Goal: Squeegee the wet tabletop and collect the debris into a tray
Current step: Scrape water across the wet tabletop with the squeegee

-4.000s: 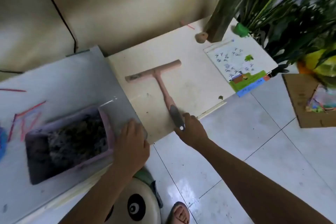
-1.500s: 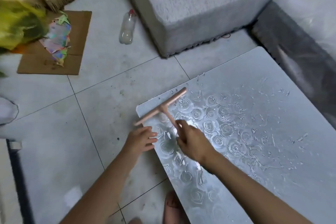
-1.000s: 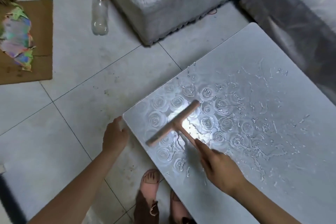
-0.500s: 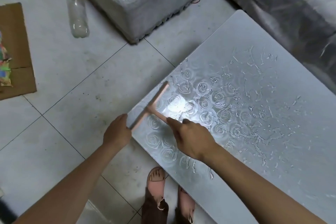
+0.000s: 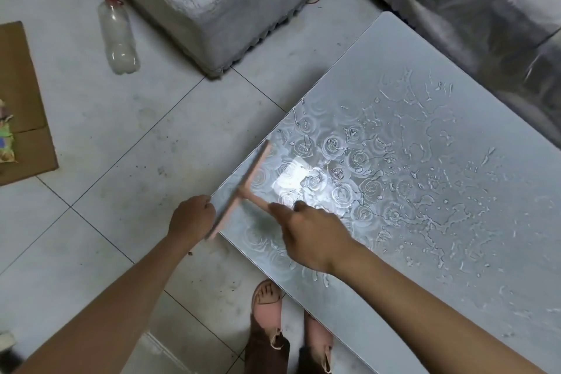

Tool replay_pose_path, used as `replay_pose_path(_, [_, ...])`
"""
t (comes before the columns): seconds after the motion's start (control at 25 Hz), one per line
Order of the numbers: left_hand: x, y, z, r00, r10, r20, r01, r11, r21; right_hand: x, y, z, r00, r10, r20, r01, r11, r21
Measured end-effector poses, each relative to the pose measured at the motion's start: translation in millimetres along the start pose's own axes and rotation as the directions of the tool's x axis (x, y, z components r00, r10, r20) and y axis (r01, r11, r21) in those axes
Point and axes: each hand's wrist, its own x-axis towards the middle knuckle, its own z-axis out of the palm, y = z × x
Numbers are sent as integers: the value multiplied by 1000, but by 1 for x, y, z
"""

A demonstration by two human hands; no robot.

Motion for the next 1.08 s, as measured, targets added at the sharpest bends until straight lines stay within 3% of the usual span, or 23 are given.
replay_pose_path(0.16, [-2,-5,-3,999,3,48,-1,999,-45,-3,18,12,999,24,27,-23,999,-48])
replay_pose_path(0.32, [-5,-6,-1,995,49,83,-49,999,-1,-62,56,-2,982,183,35,-180,981,-74])
replay_pose_path(0.48, [-3,0,-5,991,34,133,-41,998,55,-21,44,-29,994,79,-72,-80,997,-11])
replay_pose_path(0.64, [4,13,-9,986,15,164,-38,990,136,50,41,-54,996,86,-31,-87,995,-53])
replay_pose_path(0.88, [7,35,-7,975,167,146,-191,967,170,-7,68,-68,982,173,74,-169,984,-58])
replay_pose_path(1.08, [18,45,-4,964,224,141,-247,952,182,58,59,-99,995,74,-61,-81,990,-117])
